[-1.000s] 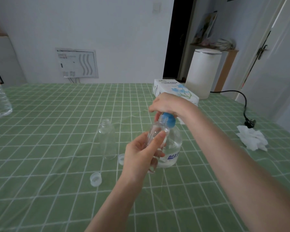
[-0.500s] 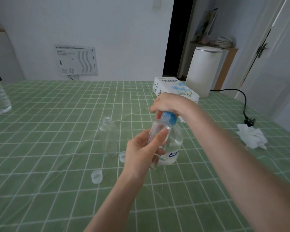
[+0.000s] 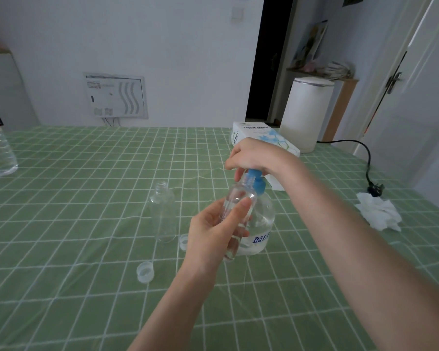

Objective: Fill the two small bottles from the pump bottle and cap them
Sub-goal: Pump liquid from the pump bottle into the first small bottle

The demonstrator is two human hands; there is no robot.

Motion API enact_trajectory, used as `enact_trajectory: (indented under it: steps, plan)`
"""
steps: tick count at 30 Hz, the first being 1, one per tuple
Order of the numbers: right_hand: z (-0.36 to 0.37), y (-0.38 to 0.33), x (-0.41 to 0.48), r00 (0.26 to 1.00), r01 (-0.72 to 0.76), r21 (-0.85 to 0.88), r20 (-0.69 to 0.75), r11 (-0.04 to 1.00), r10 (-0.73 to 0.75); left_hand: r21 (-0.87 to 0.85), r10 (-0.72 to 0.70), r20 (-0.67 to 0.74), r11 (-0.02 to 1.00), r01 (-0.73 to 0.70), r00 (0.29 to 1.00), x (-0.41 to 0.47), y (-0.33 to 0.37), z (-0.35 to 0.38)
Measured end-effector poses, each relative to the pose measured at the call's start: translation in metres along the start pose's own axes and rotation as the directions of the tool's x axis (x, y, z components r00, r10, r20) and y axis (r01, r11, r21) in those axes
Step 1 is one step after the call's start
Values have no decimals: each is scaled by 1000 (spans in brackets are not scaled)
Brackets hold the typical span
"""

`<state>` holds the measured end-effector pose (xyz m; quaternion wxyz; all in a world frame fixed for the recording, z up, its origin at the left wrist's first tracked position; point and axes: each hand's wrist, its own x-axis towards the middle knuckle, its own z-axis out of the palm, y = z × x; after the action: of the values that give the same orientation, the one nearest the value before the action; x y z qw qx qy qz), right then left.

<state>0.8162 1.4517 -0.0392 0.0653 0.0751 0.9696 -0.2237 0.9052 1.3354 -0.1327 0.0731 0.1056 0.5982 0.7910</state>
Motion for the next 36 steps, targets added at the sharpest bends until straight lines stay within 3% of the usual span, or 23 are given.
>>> enact_trajectory:
  steps: [18, 24, 36]
  plan:
    - [12, 5, 1, 1000, -24, 120, 11, 993, 23, 22, -13, 4, 1000, 13, 1000, 0, -4, 1]
    - [1, 2, -2, 999, 6, 75, -46, 997, -2, 25, 4, -7, 1000, -4, 1000, -1, -1, 2]
    - [9, 4, 1, 1000, -30, 88, 11, 996, 29, 40, 6, 2, 999, -6, 1000, 0, -3, 0]
